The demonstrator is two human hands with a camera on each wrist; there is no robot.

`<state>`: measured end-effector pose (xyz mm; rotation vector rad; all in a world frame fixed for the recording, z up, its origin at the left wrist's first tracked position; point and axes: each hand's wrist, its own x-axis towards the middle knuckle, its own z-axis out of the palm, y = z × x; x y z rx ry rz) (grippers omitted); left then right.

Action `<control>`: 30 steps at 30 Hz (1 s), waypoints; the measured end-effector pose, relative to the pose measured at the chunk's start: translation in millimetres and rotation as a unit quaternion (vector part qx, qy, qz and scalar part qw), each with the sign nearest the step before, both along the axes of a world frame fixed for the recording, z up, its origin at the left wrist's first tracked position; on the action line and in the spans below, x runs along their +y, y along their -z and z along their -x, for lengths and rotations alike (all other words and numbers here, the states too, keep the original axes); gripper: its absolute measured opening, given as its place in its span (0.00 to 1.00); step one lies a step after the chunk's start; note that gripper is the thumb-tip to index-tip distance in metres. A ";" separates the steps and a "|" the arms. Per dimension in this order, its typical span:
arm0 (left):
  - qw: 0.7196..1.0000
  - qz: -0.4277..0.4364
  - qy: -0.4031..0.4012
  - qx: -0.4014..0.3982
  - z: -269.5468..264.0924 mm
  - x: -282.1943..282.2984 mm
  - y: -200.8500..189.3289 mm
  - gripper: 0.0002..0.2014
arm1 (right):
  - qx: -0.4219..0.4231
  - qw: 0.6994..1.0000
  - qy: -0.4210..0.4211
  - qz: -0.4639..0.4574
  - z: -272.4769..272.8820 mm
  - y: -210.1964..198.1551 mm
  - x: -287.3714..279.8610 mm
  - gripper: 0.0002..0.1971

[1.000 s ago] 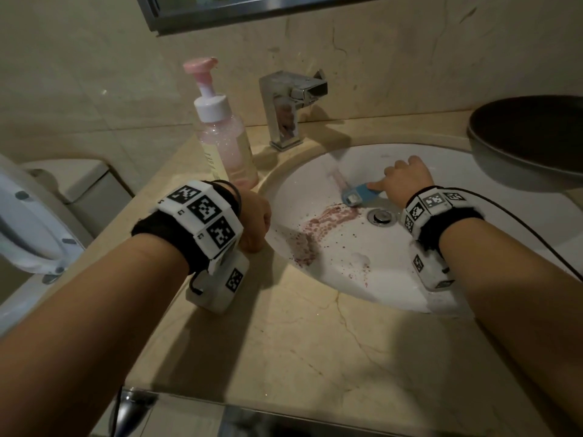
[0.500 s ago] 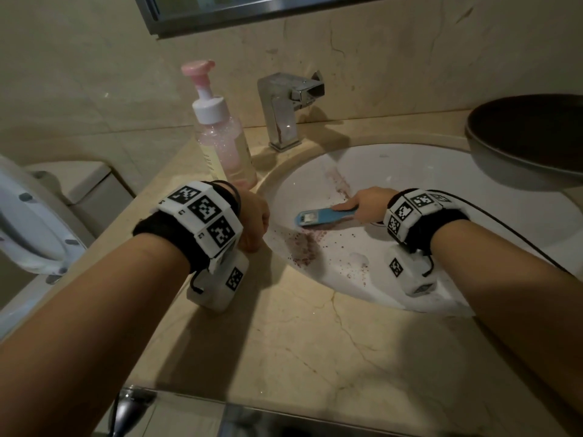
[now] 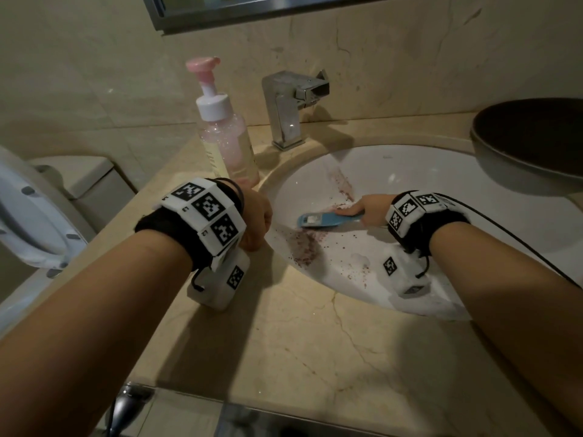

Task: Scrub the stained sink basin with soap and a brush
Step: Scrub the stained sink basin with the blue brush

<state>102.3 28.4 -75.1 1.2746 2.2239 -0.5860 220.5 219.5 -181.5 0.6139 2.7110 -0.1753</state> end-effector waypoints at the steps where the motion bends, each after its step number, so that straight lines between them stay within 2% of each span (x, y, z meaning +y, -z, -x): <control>1: 1.000 -0.001 0.001 -0.002 0.1 -0.4 0.3 0.08 | 0.014 0.999 0.036 -0.025 -0.2 -1.2 1.5 0.22; 3: 1.000 -0.003 0.000 -0.009 -0.3 -0.8 0.4 0.08 | 0.032 0.987 0.100 -0.122 -5.7 -3.5 4.6 0.26; 5: 1.000 -0.004 -0.001 -0.015 -1.4 -0.4 -0.1 0.08 | 0.034 0.973 0.117 -0.198 -12.2 -3.5 8.5 0.29; 7: 1.000 -0.005 0.000 -0.011 -2.1 -0.4 -0.8 0.09 | 0.047 0.966 0.141 -0.212 -15.8 -2.6 10.8 0.30; 10: 1.000 -0.007 -0.001 0.002 -0.8 -1.5 -0.4 0.09 | 0.058 0.968 0.157 -0.189 -11.6 -4.5 6.8 0.24; 12: 1.000 -0.011 -0.002 0.001 -0.2 -1.8 -0.1 0.08 | 0.050 0.980 0.121 -0.152 -4.6 -5.3 -0.8 0.25; 15: 1.000 -0.015 -0.007 -0.003 -0.8 -0.4 -0.3 0.09 | 0.073 0.995 0.068 -0.020 2.5 -6.6 -13.3 0.24; 18: 1.000 -0.006 -0.008 -0.012 -0.6 0.9 -0.5 0.09 | 0.019 0.993 0.031 0.114 0.4 -15.1 -20.0 0.26; 20: 1.000 -0.002 -0.009 -0.012 0.2 0.4 -0.1 0.09 | -0.011 0.992 0.022 0.124 -0.1 -19.4 -21.7 0.26; 24: 1.000 0.002 -0.009 -0.012 0.6 0.5 0.6 0.08 | 0.013 0.994 0.015 0.104 3.2 -17.6 -24.1 0.27; 28: 1.000 -0.012 -0.005 -0.001 0.8 0.0 1.8 0.08 | -0.016 0.982 -0.002 0.187 -4.5 -24.1 -23.9 0.29; 30: 1.000 -0.015 -0.006 -0.002 1.3 -0.2 2.3 0.08 | 0.010 0.980 0.006 0.197 -4.7 -21.8 -25.6 0.30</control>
